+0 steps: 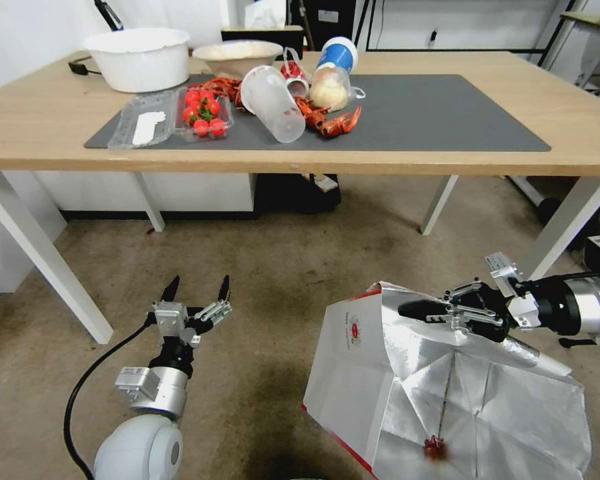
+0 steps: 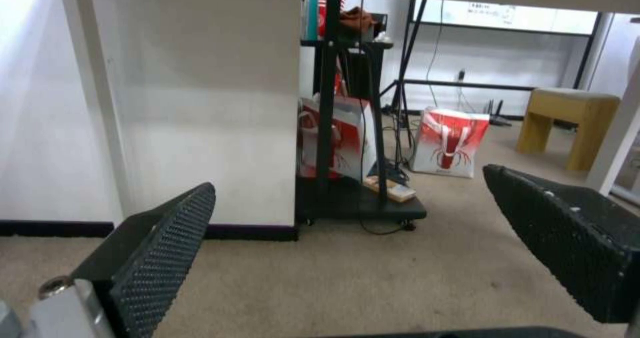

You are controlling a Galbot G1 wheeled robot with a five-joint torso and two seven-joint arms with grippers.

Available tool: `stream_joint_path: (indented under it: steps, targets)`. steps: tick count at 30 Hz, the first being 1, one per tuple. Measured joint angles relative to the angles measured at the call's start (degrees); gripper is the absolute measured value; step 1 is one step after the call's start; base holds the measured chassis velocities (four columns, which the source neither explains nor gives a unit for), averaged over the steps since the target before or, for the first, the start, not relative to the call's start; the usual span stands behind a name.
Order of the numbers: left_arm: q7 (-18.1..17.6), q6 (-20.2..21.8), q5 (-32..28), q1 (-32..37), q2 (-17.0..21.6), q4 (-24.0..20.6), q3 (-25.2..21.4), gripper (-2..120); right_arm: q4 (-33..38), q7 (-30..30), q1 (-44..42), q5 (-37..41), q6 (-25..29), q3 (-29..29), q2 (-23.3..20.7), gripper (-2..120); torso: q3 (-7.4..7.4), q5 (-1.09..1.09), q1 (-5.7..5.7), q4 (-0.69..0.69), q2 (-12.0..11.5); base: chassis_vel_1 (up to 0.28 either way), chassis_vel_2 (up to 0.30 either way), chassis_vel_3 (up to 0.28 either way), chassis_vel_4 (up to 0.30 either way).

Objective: Pick up the food delivery bag from the floor and place it on the table.

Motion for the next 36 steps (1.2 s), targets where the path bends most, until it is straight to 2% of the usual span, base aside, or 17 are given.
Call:
stream_joint_path:
  steps: [10, 20, 36]
  targets:
    - [0.0, 0.0, 0.0, 0.0, 0.0, -0.1, 0.0, 100, -0.3, -0.4, 0.0, -0.3, 0.0, -0.1, -0.2, 0, 2.04, 0.0, 0.59, 0.0, 2.6, 0.0, 0.0, 0.0, 0.0]
    - [0.0, 0.0, 0.0, 0.1, 0.0, -0.3, 0.0, 100, -0.4, -0.5, 0.1, -0.5, 0.0, -0.1, -0.5, 0, 2.95, 0.0, 0.94, 0.0, 3.9, 0.0, 0.0, 0.0, 0.0]
    - [0.0, 0.0, 0.0, 0.2, 0.1, -0.5, 0.0, 100, -0.3, -0.8, 0.1, -0.7, 0.0, -0.1, -0.5, 0, 5.97, 0.0, 2.25, 0.0, 8.2, 0.0, 0.0, 0.0, 0.0]
